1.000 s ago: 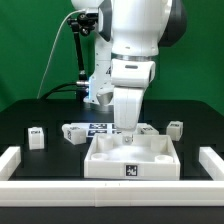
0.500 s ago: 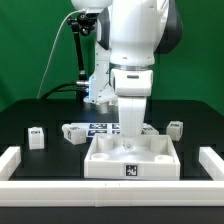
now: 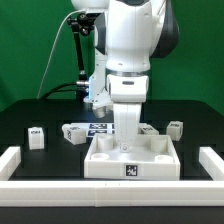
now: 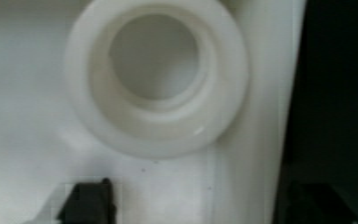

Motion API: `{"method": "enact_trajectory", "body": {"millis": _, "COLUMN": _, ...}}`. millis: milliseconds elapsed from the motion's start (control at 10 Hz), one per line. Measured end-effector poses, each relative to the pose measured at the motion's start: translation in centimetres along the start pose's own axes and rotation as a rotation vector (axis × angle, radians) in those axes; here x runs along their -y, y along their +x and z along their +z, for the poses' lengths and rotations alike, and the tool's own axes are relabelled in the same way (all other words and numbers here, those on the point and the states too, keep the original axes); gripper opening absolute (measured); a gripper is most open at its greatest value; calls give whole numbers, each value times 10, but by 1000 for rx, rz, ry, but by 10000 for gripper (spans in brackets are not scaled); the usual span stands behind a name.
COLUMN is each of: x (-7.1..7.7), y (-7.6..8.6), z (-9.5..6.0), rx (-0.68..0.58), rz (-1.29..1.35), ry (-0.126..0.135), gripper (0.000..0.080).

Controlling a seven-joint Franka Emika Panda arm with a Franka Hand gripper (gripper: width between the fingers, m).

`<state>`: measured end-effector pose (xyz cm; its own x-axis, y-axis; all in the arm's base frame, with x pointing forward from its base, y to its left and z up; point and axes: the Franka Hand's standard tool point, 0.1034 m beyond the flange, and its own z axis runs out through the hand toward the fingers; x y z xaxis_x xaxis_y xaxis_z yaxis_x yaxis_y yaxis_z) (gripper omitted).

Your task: Assemble one leg

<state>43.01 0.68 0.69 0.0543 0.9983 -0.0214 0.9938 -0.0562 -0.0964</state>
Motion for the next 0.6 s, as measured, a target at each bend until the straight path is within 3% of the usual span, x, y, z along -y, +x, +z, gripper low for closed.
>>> {"method": "enact_trajectory", "body": {"millis": 100, "x": 0, "y": 0, "z": 0, "rx": 0, "rz": 0, "ry": 0, "gripper": 464}}
{"method": "enact_trajectory", "body": {"millis": 200, "x": 0, "y": 0, "z": 0, "rx": 0, "rz": 0, "ry": 1, "gripper": 263}}
{"method": "enact_trajectory", "body": {"millis": 300, "x": 0, "y": 0, "z": 0, "rx": 0, "rz": 0, "ry": 1, "gripper": 128}}
{"method": "enact_trajectory", "body": {"millis": 600, "x": -3, "y": 0, "z": -1, "rx": -2, "rz": 1, "ry": -12, "gripper": 64}}
